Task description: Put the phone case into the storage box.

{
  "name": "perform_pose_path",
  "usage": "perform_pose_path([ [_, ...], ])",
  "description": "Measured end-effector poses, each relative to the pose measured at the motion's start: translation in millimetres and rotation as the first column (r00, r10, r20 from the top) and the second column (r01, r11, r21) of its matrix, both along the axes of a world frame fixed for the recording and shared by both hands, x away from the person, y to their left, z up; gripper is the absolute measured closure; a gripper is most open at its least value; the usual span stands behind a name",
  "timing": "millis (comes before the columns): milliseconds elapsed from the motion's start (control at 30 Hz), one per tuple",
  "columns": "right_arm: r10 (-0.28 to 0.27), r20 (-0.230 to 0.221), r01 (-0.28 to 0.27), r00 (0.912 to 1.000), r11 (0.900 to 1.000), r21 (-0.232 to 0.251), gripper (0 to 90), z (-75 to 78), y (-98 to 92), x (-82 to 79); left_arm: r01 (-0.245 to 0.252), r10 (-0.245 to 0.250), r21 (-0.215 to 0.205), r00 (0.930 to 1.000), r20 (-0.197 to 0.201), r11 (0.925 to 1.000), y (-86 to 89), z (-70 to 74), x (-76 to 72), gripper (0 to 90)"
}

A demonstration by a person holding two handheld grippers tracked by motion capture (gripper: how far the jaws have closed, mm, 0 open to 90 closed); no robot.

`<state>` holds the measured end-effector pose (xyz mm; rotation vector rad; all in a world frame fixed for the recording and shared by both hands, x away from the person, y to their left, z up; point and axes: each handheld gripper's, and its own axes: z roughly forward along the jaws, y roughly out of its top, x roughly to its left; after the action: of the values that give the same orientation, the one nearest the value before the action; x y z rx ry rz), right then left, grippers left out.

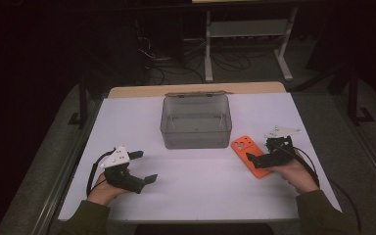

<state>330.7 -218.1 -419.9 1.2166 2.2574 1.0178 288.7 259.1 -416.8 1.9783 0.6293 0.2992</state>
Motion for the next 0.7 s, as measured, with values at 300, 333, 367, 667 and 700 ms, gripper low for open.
perform_pose_path([
  [300, 0.006, -0.028, -0.007, 0.9996, 1.000, -0.020, 0.0, -5.3, 0.4, 0.1, 0.000, 0.000, -0.001, 1.0000, 0.006, 1.0000, 0.2, 0.1, -0.1, 0.0],
  [333, 0.008, -0.033, -0.008, 0.9994, 1.000, -0.020, 0.0, -5.8, 0.6, 0.1, 0.000, 0.000, -0.001, 1.0000, 0.006, 1.0000, 0.2, 0.1, -0.1, 0.0],
  [367, 0.008, -0.033, -0.008, 0.9994, 1.000, -0.020, 0.0, -5.8, 0.6, 0.1, 0.000, 0.000, -0.001, 1.0000, 0.006, 1.0000, 0.2, 0.1, -0.1, 0.0],
  [667, 0.017, -0.067, -0.020, 0.9976, 0.999, -0.046, 0.0, -10.1, 2.8, 0.5, -0.001, 0.001, 0.001, 1.0000, 0.006, 1.0000, 0.0, 0.1, -0.3, 0.0],
  [700, 0.017, -0.071, -0.020, 0.9974, 0.999, -0.047, 0.0, -10.5, 3.3, 0.5, -0.001, 0.001, 0.001, 1.0000, 0.006, 1.0000, 0.0, 0.1, -0.3, 0.0],
])
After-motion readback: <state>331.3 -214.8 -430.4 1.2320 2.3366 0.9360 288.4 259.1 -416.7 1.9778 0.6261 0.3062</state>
